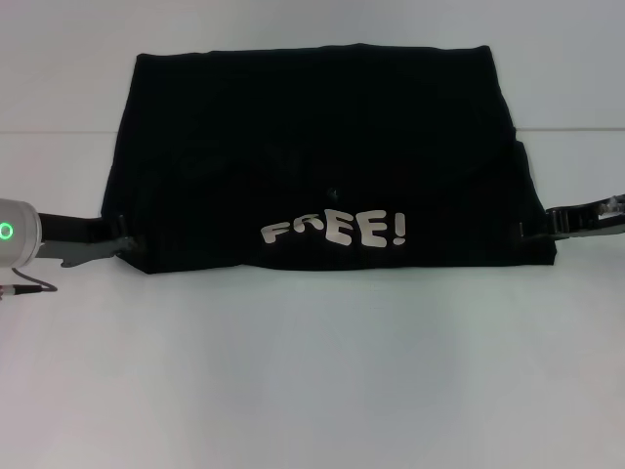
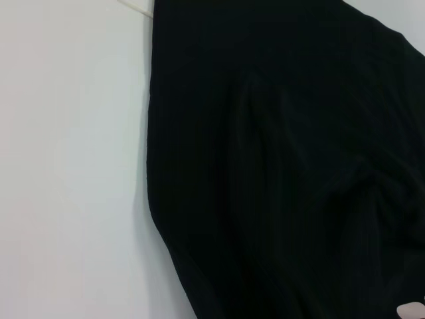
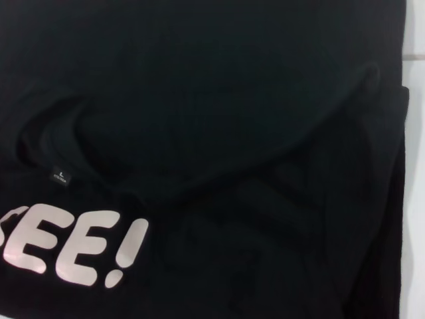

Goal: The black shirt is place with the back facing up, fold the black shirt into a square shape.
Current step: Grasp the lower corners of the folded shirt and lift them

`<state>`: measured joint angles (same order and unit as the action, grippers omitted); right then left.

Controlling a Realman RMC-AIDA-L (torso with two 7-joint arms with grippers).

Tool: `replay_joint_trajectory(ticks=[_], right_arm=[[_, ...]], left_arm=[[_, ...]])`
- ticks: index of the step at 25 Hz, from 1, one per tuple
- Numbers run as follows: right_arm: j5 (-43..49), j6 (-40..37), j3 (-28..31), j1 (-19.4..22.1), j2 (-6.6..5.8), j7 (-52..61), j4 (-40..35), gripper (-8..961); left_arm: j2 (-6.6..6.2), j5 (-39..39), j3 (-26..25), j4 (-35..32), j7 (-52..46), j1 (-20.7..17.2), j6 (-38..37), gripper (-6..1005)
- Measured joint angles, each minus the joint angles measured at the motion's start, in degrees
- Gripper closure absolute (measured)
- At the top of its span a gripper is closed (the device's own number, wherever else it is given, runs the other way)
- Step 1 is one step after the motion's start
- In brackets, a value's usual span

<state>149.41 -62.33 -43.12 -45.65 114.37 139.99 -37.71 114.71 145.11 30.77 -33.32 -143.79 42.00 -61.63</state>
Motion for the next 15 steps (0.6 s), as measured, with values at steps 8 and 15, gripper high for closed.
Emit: replay_joint_trajectory(ticks=[8,15], right_arm=[[-0.9,2.9,-0.1,0.4,0.37,-2.9,2.3,366],[-1.1,4.9,-0.4,0.3,1.12,-4.4,4.1,373]], left_arm=[[-0.01,-0.1,-0.1,0.0,0.0,0.0,0.1,985],[0.04,-0.1,-0.2,-0.2,0.0,0.1,0.1,982]])
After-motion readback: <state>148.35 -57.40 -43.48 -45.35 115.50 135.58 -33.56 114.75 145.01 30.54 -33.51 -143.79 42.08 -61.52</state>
